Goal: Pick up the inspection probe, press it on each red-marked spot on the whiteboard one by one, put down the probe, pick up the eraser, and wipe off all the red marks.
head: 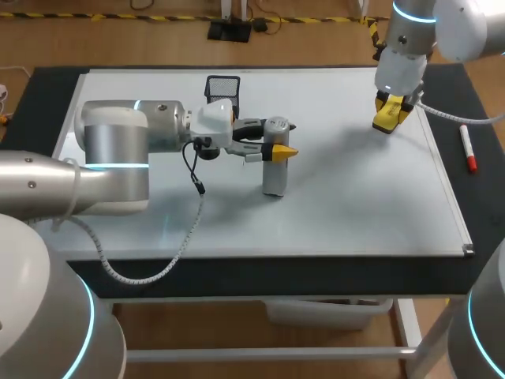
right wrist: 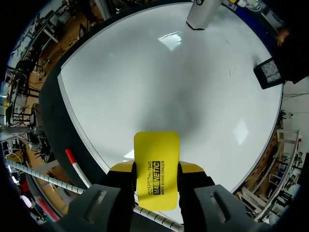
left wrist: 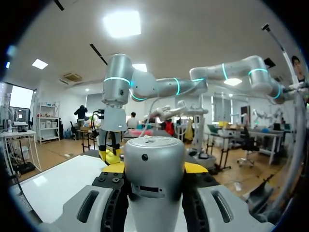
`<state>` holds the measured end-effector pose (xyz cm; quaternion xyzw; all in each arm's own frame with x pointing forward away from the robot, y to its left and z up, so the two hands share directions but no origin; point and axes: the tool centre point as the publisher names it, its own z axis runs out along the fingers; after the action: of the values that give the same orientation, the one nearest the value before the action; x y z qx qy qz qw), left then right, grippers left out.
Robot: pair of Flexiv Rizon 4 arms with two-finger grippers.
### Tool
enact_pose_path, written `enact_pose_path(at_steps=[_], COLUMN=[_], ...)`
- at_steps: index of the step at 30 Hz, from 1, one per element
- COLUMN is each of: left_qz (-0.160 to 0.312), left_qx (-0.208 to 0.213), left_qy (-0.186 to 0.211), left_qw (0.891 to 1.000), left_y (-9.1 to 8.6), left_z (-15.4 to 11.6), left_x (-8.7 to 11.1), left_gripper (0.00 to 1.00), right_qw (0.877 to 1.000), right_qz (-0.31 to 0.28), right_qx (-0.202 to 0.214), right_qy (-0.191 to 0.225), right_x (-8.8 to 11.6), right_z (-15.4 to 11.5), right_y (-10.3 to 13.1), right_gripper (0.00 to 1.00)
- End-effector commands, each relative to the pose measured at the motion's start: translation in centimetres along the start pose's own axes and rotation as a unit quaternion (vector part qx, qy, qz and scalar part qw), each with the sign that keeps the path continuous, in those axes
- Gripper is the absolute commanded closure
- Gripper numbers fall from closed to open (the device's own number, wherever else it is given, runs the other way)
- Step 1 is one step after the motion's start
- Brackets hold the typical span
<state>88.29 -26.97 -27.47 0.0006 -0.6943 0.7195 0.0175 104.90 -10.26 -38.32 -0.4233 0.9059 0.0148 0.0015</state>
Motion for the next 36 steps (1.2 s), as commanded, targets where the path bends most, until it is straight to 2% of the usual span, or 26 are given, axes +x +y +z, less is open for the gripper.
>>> enact_pose_path(at_steps=[1, 8, 13, 24, 27, 29, 36], left_qz=[0.000, 0.010, 0.012, 0.020, 0.024, 0.026, 0.038], left_qx=[0.000, 0.003, 0.008, 0.017, 0.019, 0.022, 0.028], left_qy=[0.001, 0.001, -0.011, -0.053, -0.061, -0.052, -0.088], left_qw=[1.000, 1.000, 1.000, 0.998, 0.998, 0.998, 0.995], left_y=[0.2, -0.8, -1.8, -4.2, -4.5, -4.7, -5.4], left_z=[0.2, 0.0, -1.3, -5.6, -7.1, -8.0, -11.8], left_x=[-0.2, -0.2, -0.7, -3.1, -3.9, -4.5, -6.3], left_gripper=[1.00, 1.00, 1.00, 1.00, 1.00, 1.00, 1.00], right_qw=[1.000, 1.000, 1.000, 1.000, 1.000, 1.000, 1.000], right_qz=[-0.001, -0.001, -0.001, -0.001, -0.001, -0.001, -0.001], right_qx=[0.001, 0.001, 0.001, 0.001, 0.001, 0.001, 0.001], right_qy=[0.002, 0.002, 0.002, 0.002, 0.002, 0.002, 0.002], right_x=[0.0, 0.0, 0.0, 0.0, 0.0, 0.0, 0.0], right_z=[-0.1, -0.1, -0.1, -0.1, -0.1, -0.1, -0.1], right_y=[-0.1, -0.1, -0.1, -0.1, -0.1, -0.1, -0.1], right_gripper=[1.00, 1.00, 1.00, 1.00, 1.00, 1.00, 1.00])
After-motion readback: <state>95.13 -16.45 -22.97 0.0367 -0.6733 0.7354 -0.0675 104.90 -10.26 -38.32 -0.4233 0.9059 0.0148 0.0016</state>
